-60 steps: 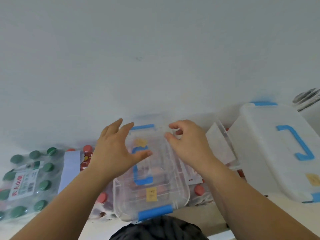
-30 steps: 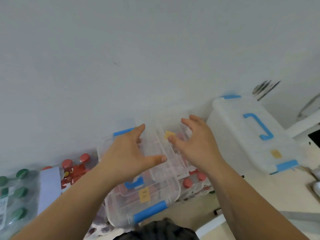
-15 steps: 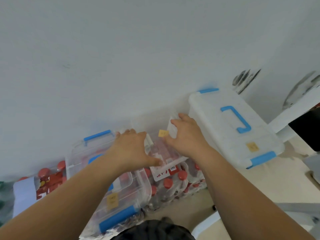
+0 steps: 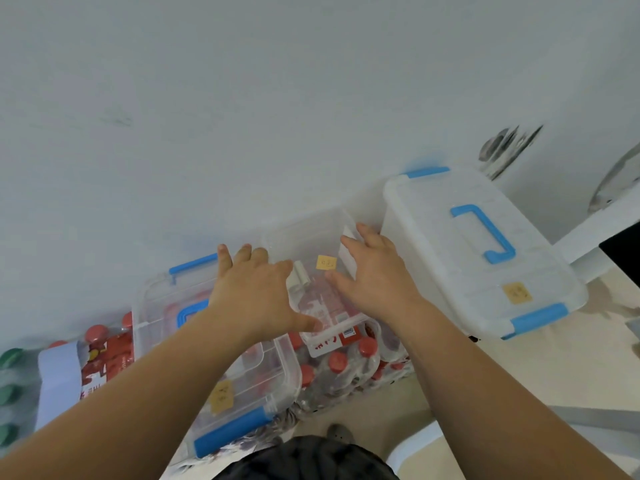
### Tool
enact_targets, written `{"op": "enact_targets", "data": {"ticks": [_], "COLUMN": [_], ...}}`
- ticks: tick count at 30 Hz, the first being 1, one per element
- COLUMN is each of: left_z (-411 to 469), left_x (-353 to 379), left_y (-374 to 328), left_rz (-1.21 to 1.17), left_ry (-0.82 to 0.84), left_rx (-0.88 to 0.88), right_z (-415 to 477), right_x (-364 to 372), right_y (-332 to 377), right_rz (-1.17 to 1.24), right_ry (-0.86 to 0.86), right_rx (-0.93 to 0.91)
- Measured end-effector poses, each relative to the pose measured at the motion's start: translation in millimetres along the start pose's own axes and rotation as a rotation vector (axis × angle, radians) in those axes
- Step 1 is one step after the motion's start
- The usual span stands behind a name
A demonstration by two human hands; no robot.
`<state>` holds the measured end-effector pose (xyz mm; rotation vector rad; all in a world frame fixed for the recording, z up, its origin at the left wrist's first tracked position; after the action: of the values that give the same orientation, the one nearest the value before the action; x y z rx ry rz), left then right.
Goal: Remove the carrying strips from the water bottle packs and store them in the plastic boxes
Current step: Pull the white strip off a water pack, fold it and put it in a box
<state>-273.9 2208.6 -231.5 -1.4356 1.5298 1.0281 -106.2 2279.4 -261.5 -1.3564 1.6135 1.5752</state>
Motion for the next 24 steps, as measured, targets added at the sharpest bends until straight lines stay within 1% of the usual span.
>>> {"op": "enact_targets", "data": {"ticks": [3,7,14,19,24], "left_z": [1,8,20,20,13], "left_x": [0,5,2,0,1], "left_y": [2,5,12,12,7], "left_rz": [-0.002,-0.022,0.072,0.082,0.063], "left_ry": [-0.032,-0.007,0.016,0.021,0.004], "left_rx": [0.005,0.040,0.054,0.076,0.124], "right_z": [-1,-2,0,-2,-24], "right_x": [3,12,16,15,14], "right_y": [-2,-8,-3,-2,-5], "right_rz": [-0.005,-0.103,-0.192,-0.228,-0.249], "right_ry": [-0.006,0.040,0.043,0.029,0.024], "right_rx": [-0.016,-0.012,-0.015,0.012,0.058]}}
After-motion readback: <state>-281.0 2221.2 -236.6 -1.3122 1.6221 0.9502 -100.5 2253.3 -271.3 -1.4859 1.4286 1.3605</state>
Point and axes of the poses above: each hand's wrist, its own z-axis towards the middle knuckle, its own x-axis out of the palm, y = z × x, the point moved 4 cm from there along z, towards the middle knuckle, and after that the axes turned 9 degrees about x, right-handed, at the moved point
